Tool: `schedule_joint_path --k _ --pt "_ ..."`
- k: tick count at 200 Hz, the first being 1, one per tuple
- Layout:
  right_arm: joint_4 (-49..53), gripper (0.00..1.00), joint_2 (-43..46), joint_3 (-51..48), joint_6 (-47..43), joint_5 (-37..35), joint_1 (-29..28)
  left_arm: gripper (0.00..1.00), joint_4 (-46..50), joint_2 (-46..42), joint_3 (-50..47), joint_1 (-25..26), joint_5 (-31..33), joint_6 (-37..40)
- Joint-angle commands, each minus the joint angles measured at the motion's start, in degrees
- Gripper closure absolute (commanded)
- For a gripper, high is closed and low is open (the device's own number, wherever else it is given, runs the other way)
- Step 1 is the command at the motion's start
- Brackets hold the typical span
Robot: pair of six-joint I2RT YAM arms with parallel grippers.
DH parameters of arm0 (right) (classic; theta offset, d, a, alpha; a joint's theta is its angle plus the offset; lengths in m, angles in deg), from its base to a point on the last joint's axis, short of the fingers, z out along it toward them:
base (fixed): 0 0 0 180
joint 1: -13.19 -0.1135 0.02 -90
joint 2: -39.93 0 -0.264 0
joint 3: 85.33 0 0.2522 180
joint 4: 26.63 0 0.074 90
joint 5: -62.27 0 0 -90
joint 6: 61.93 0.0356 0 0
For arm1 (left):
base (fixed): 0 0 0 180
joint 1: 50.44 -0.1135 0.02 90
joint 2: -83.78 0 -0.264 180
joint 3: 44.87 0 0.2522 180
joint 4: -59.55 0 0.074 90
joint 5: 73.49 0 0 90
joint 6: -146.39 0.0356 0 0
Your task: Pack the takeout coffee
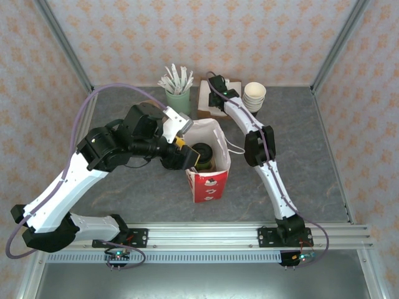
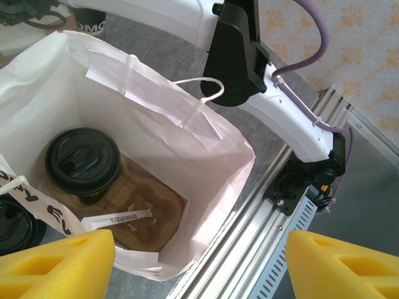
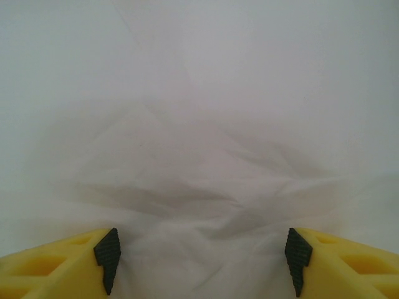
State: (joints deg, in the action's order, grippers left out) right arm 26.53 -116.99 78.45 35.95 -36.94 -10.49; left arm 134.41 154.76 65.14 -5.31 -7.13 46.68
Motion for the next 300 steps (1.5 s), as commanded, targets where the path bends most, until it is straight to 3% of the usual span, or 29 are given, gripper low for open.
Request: schedule_joint_path --k 1,81,133,158,199,300 --pt "-0.9 0.27 -1.34 2.48 0.73 -1.02 -0.04 0.27 -1.84 -0.94 -0.27 0.23 -0.45 -1.01" --pt "-0.94 0.37 -1.98 2.23 1.55 0.06 0.07 0.27 -1.05 -1.8 0.06 0.26 0.66 -1.22" --pt "-1.65 0.5 -1.45 2.47 1.77 1.74 0.06 0.27 -0.94 -2.25 -0.96 0.23 0.61 -1.52" --pt "-1.34 0.62 -1.2 3.09 1.76 1.92 0.05 0.27 -1.11 -2.99 -1.76 0.28 0.57 -1.89" --pt "-1.95 0.65 1.13 3.08 1.99 2.29 0.05 0.27 -0.85 -3.71 -1.96 0.24 0.68 -2.13" --pt "-1.85 1.0 4.64 2.92 2.44 4.28 0.05 0.27 -1.21 -6.64 -4.31 0.27 1.5 -3.47"
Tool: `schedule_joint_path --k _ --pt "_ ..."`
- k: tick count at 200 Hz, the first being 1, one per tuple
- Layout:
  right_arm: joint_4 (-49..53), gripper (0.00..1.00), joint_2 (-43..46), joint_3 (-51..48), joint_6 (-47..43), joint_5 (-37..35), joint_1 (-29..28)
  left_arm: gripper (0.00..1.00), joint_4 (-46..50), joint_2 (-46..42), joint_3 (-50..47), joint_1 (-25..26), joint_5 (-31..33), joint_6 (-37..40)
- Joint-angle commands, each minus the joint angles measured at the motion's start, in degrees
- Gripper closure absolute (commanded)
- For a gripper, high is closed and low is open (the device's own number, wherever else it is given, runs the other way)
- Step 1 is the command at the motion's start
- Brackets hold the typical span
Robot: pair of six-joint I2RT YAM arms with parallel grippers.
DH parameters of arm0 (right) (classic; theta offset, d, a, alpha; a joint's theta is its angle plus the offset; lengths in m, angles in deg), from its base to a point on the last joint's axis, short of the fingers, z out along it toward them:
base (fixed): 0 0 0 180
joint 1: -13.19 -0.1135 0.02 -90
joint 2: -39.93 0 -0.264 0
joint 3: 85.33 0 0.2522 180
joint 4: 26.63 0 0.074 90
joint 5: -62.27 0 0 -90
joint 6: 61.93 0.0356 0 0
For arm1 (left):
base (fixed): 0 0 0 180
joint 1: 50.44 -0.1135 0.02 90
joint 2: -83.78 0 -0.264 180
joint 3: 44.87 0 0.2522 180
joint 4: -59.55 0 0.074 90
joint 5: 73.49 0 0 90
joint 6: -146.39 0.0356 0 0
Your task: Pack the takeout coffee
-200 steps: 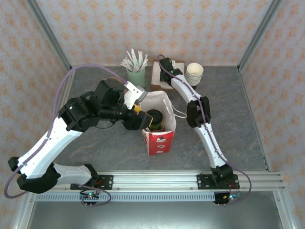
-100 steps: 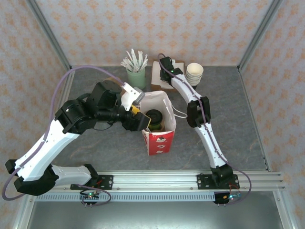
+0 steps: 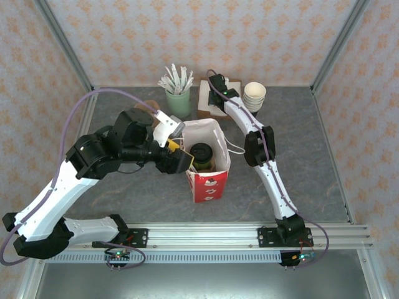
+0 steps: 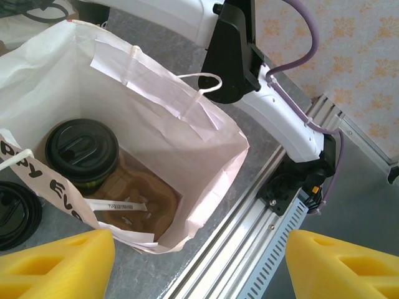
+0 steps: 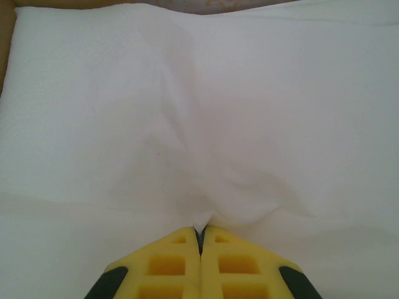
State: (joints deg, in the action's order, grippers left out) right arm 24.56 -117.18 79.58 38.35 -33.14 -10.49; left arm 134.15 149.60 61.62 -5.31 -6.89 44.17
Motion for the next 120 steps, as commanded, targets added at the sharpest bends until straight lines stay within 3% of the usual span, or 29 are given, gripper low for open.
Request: schedule_joint_path --k 1,120 --pt "0.15 1.0 4.91 1.78 0.02 0.53 0.04 0.27 -0.92 -1.53 -0.88 0.29 1.25 -0.96" --pt "3.48 1.0 20.71 2.76 -0.58 3.1 -1.18 0.26 -1.97 -2.06 -1.06 0.23 2.06 -0.23"
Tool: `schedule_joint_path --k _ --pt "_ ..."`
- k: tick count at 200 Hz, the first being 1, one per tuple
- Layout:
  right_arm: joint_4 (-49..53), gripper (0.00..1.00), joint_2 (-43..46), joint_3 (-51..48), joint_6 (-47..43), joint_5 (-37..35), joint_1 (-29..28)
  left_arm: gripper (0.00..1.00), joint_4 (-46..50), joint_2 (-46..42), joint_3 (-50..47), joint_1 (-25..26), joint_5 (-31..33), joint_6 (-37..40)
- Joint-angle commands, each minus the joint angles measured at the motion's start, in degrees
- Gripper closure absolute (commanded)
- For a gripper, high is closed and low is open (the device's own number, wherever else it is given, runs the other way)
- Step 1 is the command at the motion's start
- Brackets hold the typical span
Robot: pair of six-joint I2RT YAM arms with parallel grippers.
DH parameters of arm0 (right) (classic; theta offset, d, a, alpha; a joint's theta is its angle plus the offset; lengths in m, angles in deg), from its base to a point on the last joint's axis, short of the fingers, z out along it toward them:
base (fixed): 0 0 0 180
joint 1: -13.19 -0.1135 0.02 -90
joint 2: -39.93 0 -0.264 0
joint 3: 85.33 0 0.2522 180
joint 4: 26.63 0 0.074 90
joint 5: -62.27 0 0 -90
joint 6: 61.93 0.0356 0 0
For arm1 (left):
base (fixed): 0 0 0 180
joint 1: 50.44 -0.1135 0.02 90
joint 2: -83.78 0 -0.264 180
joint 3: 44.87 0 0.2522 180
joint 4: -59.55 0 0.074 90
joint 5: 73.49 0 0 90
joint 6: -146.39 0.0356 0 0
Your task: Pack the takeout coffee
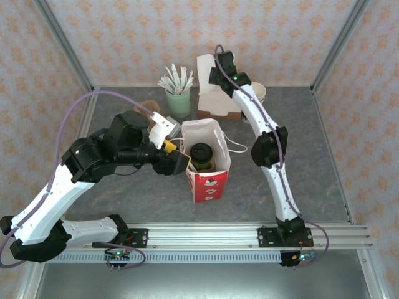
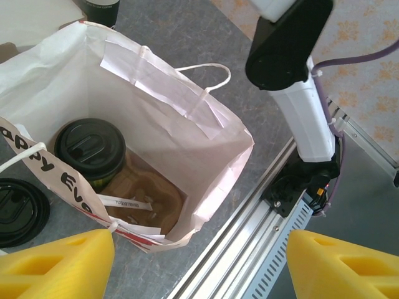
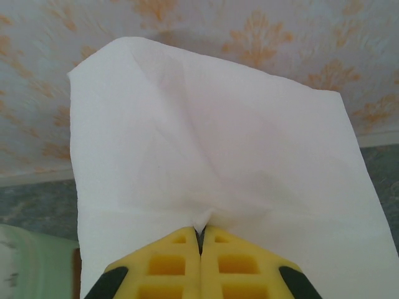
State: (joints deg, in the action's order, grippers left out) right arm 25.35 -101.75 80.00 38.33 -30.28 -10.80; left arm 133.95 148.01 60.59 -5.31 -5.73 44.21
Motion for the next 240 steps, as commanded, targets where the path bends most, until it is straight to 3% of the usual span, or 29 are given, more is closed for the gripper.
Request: schedule_joint_path --k 1,35,64,91,117,163,216,240 --pt "2.76 1.0 5.46 2.38 -0.62 0.25 -0.88 0.26 -1.77 -0.53 -0.03 0.27 0.94 -0.24" --pt "5.9 1.0 12.46 2.51 -1.88 1.15 -2.06 0.25 -3.21 -0.55 -0.95 0.27 6.41 -0.08" --pt "10.59 1.0 19.4 1.78 -1.57 4.24 -3.11 0.22 -5.77 -1.07 -3.14 0.29 16.47 -1.35" --pt "13.49 1.0 27.71 -1.88 0.88 14.86 -4.27 0.19 -8.82 -2.08 -6.39 0.06 30.03 -4.46" --pt "12.96 1.0 38.16 -11.49 5.32 22.55 -6.13 0.18 -11.79 -2.93 -10.08 -0.43 38.05 -7.05" --pt "-0.29 1.0 56.56 -37.81 20.44 34.24 -7.75 0.15 -12.51 -4.06 -14.33 -4.11 41.71 -11.27" --pt "-14.4 1.0 70.93 -62.64 38.59 38.43 -9.74 0.15 -14.58 -7.35 -18.9 -8.99 37.61 -12.0" --pt "-20.39 1.0 76.0 -71.79 43.92 36.09 -13.0 0.15 -14.67 -7.45 -19.27 -9.09 36.9 -12.03"
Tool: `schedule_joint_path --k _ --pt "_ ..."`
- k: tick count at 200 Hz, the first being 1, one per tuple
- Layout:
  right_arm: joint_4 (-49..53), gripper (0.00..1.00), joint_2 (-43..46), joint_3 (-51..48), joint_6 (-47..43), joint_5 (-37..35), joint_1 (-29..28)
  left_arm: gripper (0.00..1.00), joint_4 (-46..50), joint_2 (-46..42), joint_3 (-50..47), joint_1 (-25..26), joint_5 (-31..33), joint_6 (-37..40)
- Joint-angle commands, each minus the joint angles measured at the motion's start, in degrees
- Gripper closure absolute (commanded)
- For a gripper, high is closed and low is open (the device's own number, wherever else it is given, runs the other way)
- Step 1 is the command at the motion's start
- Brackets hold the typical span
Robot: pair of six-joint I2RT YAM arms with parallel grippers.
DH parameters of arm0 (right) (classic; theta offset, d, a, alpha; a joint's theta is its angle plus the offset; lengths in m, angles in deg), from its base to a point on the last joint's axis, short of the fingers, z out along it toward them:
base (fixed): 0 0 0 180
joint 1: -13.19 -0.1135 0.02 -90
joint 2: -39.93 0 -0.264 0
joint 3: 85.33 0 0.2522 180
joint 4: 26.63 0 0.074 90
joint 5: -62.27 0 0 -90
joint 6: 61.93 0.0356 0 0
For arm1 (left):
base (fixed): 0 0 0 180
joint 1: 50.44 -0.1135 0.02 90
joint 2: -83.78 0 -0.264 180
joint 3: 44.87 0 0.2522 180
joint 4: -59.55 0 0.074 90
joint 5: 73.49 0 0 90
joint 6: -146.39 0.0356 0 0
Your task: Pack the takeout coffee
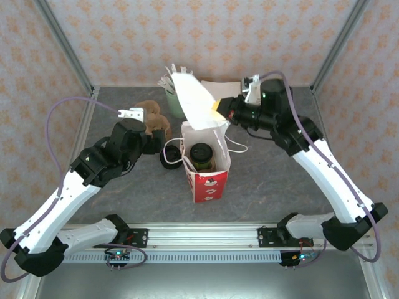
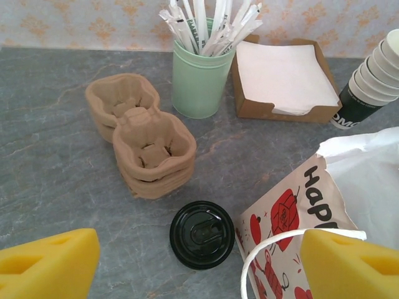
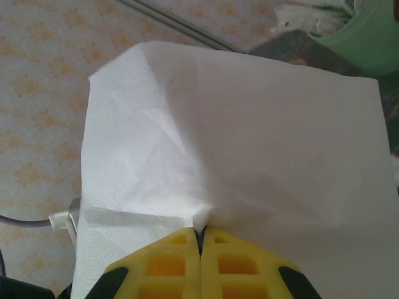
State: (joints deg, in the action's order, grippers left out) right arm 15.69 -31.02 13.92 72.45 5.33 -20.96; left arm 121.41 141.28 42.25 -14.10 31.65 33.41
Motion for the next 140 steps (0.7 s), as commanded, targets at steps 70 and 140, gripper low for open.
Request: schedule_joint_path --k 70,140 --pt "-18.12 1.0 11.59 -18.61 15.42 -5.49 -9.93 0.16 -3.18 -0.03 -0.98 -0.43 -2.66 -2.42" --pt "-10.77 1.0 12.38 -24.02 12.27 -12.61 -10.63 0.16 -3.0 -0.94 -1.68 -0.35 -2.66 -2.76"
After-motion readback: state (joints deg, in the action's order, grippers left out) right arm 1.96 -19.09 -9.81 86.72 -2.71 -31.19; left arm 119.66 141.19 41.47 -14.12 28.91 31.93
